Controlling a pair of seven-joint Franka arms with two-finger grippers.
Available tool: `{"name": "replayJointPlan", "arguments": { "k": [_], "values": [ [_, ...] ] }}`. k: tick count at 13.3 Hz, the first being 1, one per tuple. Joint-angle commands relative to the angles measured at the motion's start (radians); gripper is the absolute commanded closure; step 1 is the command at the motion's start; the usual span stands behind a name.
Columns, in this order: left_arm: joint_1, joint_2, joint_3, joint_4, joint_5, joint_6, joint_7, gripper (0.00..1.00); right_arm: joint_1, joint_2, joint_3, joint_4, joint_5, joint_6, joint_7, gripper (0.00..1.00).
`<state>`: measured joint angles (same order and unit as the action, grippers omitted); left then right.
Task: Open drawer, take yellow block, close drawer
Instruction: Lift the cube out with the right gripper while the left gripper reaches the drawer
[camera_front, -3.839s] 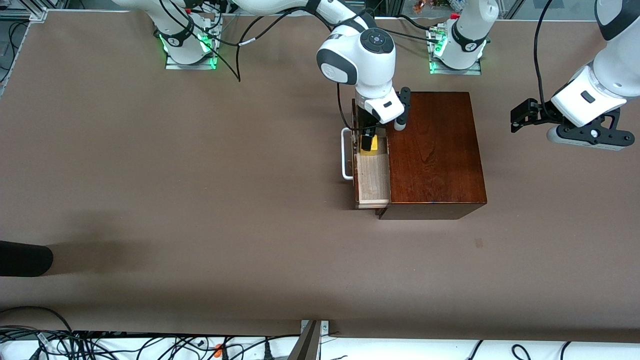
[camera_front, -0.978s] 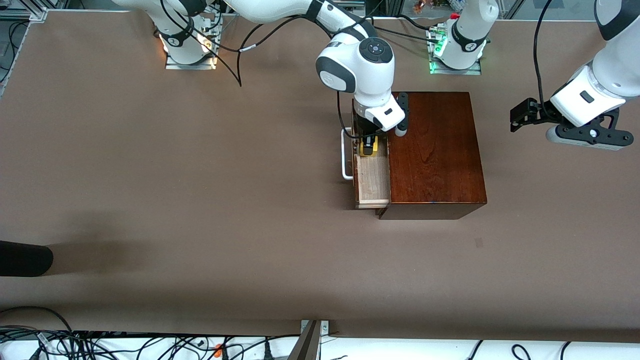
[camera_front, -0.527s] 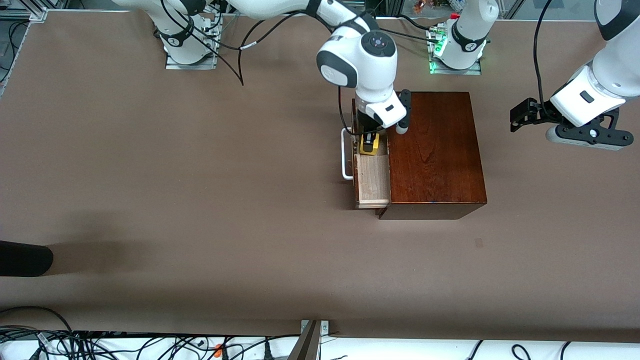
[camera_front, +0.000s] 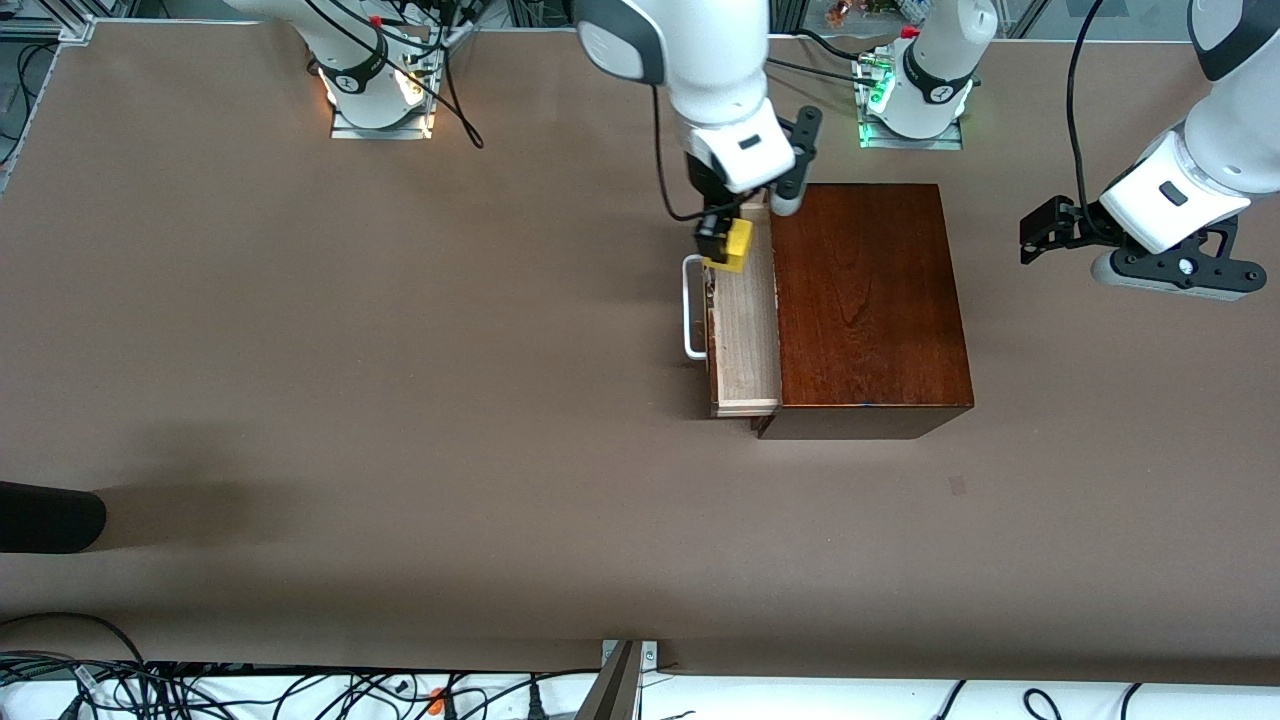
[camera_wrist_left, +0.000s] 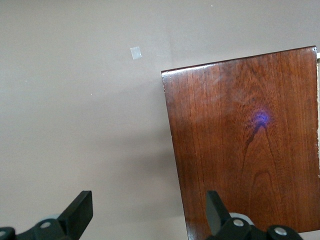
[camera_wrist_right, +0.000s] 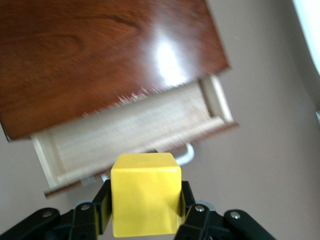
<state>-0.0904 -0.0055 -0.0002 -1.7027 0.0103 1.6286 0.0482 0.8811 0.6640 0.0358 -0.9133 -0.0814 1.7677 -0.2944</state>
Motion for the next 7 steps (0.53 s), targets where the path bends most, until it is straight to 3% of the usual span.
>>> {"name": "replayJointPlan", "arguments": {
  "k": [1,4,7],
  "values": [
    [-0.011,-0.010,0.003,0.011,-0.030,-0.024,0.024,0.00,-0.144,-0.055,0.007,-0.018,0.019,-0.077,0.009,1.00],
    [-0.047,0.001,-0.027,0.014,-0.117,-0.074,0.039,0.00,-0.331,-0.083,0.009,-0.022,0.022,-0.103,0.009,1.00],
    [-0.072,0.030,-0.124,0.015,-0.139,-0.096,0.048,0.00,-0.518,-0.084,0.013,-0.027,0.107,-0.106,-0.006,1.00]
  ]
}}
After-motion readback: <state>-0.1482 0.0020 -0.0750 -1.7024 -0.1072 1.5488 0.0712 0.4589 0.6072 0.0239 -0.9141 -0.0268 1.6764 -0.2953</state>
